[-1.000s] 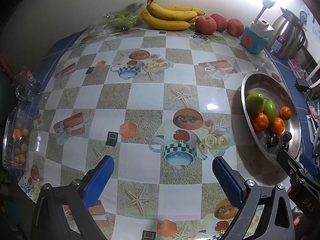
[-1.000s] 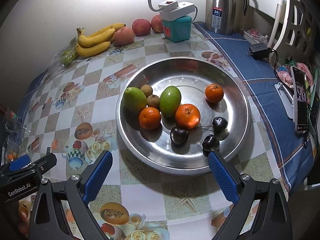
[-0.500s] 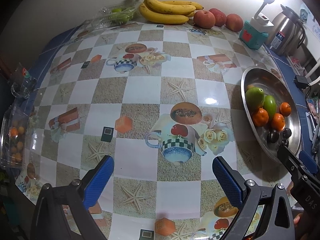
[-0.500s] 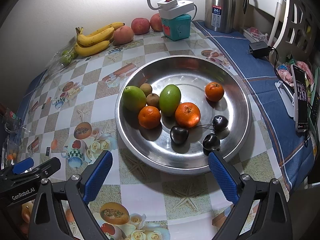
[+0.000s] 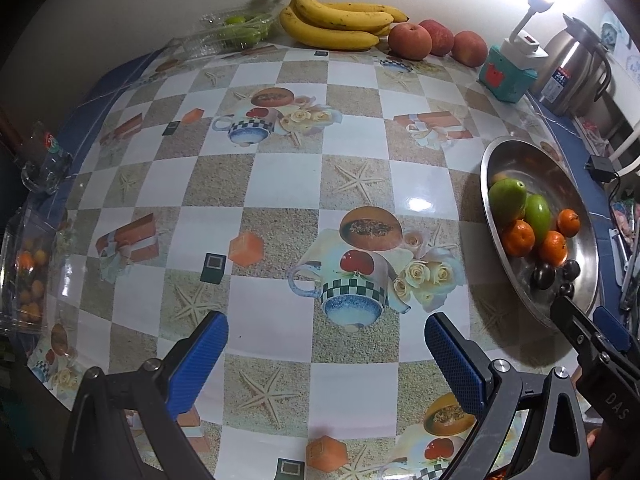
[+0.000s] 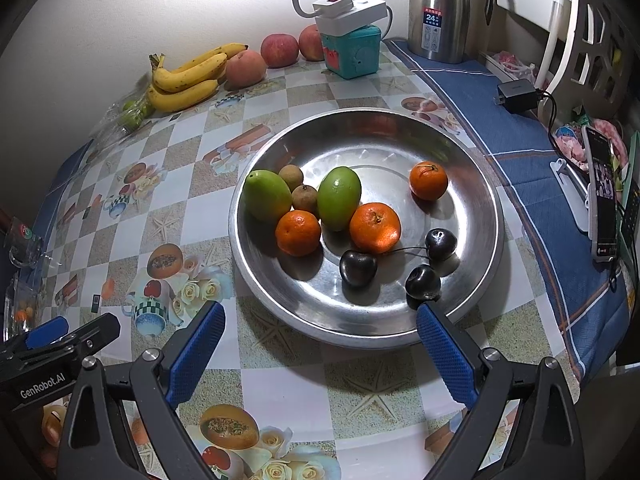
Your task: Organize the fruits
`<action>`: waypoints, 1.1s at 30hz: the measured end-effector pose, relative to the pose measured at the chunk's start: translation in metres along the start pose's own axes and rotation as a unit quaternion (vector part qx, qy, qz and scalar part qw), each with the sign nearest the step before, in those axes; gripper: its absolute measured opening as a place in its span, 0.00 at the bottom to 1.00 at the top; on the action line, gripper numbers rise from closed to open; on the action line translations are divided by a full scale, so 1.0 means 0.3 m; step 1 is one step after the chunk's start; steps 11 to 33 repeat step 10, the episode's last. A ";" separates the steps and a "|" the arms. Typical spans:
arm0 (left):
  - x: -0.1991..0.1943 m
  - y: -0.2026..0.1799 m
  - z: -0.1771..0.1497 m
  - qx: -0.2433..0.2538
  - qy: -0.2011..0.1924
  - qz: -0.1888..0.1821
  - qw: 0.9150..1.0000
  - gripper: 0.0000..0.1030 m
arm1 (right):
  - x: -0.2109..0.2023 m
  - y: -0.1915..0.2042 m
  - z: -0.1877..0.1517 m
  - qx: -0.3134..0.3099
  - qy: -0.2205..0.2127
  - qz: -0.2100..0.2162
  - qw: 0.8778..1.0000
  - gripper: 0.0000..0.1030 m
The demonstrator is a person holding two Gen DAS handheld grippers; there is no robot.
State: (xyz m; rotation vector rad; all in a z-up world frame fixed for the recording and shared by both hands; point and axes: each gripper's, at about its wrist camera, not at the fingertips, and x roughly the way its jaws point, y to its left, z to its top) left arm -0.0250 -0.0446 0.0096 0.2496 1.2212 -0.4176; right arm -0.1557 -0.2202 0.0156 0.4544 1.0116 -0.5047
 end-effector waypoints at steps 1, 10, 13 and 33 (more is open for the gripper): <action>-0.007 0.002 -0.001 -0.001 -0.006 -0.002 1.000 0.97 | 0.000 0.000 0.001 0.000 0.000 0.000 1.000 0.94; -0.021 0.002 -0.001 0.000 -0.017 -0.001 1.000 0.97 | 0.003 0.000 -0.001 0.002 0.001 0.000 1.000 0.94; -0.021 0.002 -0.001 0.000 -0.017 -0.001 1.000 0.97 | 0.003 0.000 -0.001 0.002 0.001 0.000 1.000 0.94; -0.021 0.002 -0.001 0.000 -0.017 -0.001 1.000 0.97 | 0.003 0.000 -0.001 0.002 0.001 0.000 1.000 0.94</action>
